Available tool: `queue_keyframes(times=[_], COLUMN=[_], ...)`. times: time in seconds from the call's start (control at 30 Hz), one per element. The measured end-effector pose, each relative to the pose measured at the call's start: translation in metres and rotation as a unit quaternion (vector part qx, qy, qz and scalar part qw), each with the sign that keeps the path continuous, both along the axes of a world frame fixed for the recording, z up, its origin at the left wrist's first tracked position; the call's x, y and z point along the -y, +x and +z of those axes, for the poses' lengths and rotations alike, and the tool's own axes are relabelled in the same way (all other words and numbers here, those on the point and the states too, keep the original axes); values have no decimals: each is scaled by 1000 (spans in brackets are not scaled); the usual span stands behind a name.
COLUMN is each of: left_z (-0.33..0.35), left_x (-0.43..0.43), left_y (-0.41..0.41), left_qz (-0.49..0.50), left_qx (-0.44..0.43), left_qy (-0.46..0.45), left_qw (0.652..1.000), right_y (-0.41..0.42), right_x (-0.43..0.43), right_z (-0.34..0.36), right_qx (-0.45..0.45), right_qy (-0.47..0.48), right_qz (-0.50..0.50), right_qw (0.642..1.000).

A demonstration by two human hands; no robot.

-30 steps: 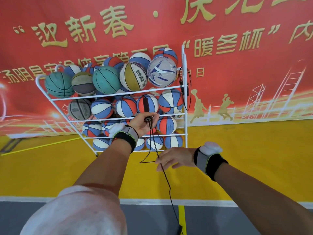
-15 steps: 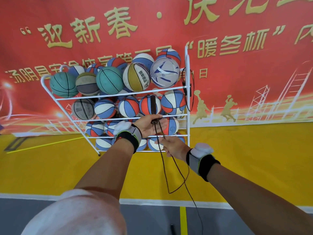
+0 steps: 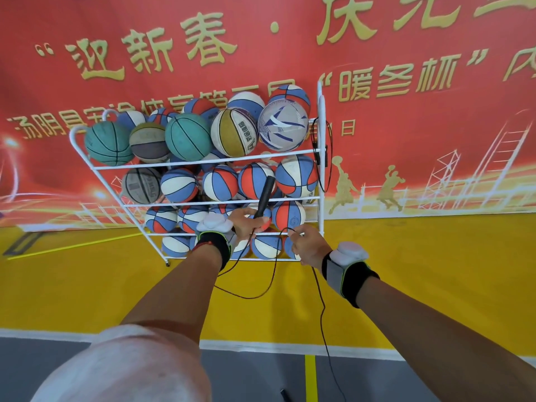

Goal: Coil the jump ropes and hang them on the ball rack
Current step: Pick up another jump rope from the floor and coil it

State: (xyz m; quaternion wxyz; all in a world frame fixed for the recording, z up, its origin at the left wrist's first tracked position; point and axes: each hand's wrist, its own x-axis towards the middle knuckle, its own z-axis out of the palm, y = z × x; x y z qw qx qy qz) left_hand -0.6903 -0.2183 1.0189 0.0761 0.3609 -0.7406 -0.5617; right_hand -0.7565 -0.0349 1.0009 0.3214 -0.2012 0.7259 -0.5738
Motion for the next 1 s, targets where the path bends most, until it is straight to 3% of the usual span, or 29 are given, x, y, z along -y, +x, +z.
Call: queue_keyframes(times=[0.2,0.47,0.73,0.87,1.0], left_z=[-4,-3,-1,-6,-7], left_x=[-2,1,-15,-26,-29], left_y=[-3,-2,-4,-5,0], left_qz=[101,112,71,45,-2], left_qx=[-72,-96,-120,-126,-130], left_qy=[5,89,193,232,266], left_qw=[992,985,971,964,955], right_y=[-7,-14,-15,-9,-1], right_x=[-6,-14,-21,-19,-17], right_z=[-7,-14,-15,-11,5], right_qx=[8,-132,-184,-171,-58], right_qy=[22,106,63,21,-24], right_qz=[-2,26,50,62,39], right_qw=[1000,985,980,983,997])
